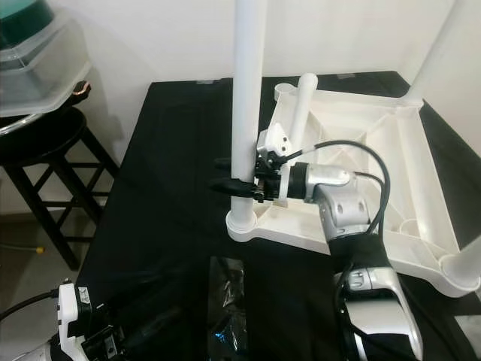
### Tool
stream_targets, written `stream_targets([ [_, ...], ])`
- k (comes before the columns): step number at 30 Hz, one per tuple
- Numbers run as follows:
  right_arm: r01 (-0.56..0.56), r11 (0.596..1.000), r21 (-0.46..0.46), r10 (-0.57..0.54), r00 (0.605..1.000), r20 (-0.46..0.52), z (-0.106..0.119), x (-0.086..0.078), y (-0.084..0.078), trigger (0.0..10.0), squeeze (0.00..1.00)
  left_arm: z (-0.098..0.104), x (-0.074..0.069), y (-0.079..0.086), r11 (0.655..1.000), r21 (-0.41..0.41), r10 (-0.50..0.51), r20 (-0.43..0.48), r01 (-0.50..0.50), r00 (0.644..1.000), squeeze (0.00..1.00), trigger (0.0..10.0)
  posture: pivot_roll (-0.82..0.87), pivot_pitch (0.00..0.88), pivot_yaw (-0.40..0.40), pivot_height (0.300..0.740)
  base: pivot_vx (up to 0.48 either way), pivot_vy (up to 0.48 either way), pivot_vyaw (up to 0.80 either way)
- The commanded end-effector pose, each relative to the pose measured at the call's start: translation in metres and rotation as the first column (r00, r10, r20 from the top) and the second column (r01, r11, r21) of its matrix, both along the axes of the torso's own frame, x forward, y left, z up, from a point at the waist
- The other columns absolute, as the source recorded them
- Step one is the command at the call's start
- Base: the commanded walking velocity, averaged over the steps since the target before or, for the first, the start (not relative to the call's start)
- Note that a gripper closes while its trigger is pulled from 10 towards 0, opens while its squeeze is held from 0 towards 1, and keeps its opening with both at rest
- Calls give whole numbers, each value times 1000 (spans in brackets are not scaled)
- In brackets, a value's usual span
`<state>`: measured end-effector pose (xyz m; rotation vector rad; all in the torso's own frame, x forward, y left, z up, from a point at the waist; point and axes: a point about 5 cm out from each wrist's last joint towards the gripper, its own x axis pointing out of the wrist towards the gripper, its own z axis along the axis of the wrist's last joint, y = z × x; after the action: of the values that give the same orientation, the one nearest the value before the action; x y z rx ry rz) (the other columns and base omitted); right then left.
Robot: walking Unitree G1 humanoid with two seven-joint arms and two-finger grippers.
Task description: Building children table
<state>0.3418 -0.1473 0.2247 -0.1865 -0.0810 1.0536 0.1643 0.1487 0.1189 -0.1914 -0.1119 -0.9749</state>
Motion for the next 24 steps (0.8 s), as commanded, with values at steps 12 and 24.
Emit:
stream_targets([
  [12,591,792,-152,-600,799,-19,-71,-47,27,0,0,-4,4,7,1000,14,-25,-16,25,1000,0,10000,6,159,49,740,0,0,0],
  [24,428,904,12,-427,903,-47,-38,-34,36,10000,1000,-2,6,4,1000,7,-13,-4,13,1000,0,10000,15,151,48,740,0,0,0],
])
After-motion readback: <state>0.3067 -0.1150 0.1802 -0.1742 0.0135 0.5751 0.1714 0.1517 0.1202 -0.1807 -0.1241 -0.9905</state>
